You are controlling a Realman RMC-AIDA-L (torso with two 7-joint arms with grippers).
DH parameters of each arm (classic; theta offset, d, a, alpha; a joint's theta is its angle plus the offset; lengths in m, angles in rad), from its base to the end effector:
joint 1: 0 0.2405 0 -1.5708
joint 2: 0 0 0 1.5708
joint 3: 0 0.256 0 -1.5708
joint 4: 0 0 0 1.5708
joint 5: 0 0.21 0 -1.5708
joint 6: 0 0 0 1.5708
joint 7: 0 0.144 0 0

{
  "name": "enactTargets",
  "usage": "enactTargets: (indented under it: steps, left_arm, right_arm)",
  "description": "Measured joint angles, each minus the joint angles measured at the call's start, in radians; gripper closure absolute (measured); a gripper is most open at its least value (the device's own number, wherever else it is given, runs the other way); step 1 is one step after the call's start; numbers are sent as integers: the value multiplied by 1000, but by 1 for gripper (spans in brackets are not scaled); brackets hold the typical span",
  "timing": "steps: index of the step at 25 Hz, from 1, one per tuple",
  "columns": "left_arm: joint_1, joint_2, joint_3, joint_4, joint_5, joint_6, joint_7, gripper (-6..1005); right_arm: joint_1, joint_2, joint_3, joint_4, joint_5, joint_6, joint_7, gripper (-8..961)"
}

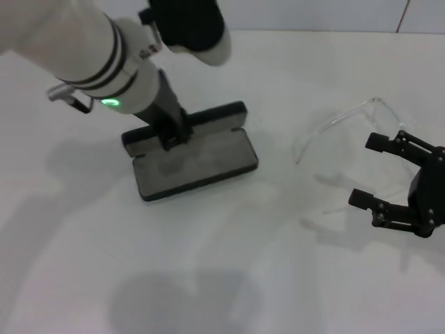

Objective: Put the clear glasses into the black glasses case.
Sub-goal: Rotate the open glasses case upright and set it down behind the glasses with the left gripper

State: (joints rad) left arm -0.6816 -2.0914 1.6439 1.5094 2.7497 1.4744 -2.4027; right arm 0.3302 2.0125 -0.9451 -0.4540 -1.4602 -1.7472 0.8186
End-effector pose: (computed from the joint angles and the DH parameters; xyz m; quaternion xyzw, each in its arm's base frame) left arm -0.1109 0.3613 -0.0204 -0.9451 -0.0483 0.2361 0.2208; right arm 0.2796 0.2645 0.0101 -0.8982 0.0493 0.3908 0.1954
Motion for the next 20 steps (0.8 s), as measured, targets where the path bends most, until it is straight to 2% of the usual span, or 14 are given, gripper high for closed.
enactTargets:
  steps: [8,12,20]
  left_arm:
    - [11,-1,123,-17,-69,-150,198,787]
    - [3,-1,159,-55,-63,-190,208,786]
    - [5,-1,171,-65,-58,-223,206,783]
  right_arm:
    - [-22,0,4,1,0,-14,-2,78]
    - [-38,0,24,2,0,-34,-6,79]
    - [-47,1,38,13,1,-48,-18,79]
